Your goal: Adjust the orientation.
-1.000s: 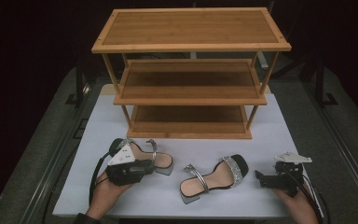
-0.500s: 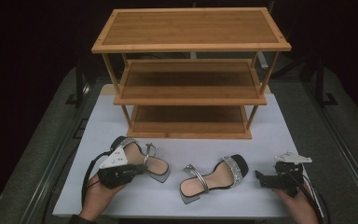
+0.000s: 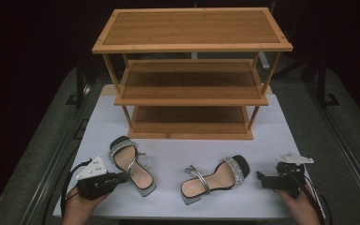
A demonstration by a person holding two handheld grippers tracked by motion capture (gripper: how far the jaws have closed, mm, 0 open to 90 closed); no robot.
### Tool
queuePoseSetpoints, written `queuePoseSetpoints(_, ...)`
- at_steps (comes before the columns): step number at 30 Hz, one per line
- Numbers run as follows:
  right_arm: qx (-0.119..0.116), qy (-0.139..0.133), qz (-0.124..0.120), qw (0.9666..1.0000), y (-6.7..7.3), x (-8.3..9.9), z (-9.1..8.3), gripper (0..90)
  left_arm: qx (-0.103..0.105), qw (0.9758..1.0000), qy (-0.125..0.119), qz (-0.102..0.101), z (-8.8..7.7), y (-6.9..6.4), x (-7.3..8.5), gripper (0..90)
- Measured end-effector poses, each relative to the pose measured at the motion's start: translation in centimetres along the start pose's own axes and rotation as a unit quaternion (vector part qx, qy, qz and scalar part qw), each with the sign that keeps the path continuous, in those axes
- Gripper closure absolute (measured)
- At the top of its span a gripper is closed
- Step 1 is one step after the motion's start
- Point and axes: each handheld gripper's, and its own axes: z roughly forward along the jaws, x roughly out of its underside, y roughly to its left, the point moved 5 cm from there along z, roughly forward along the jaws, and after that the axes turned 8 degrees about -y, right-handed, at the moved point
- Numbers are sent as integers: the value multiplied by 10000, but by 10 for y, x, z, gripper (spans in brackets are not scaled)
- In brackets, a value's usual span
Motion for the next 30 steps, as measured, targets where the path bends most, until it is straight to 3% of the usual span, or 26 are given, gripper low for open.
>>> queuePoseSetpoints(8, 5, -1, -2, 10000, 0, 0, 0, 0, -230, 9996, -52, -157, -23, 8, 12, 858)
queuePoseSetpoints(19, 4, 2, -1, 10000, 0, 0, 0, 0, -649, 9968, -172, -437, -55, 28, 28, 857)
queuePoseSetpoints(21, 3, 6, -1, 10000, 0, 0, 0, 0, -788, 9954, -211, -509, -62, 34, 31, 856)
queuePoseSetpoints(26, 1, 13, 1, 10000, 0, 0, 0, 0, -686, 9948, -324, -674, -65, 37, 36, 814)
queuePoseSetpoints(30, 1, 13, 1, 10000, 0, 0, 0, 0, -563, 9942, -447, -802, -66, 35, 39, 672)
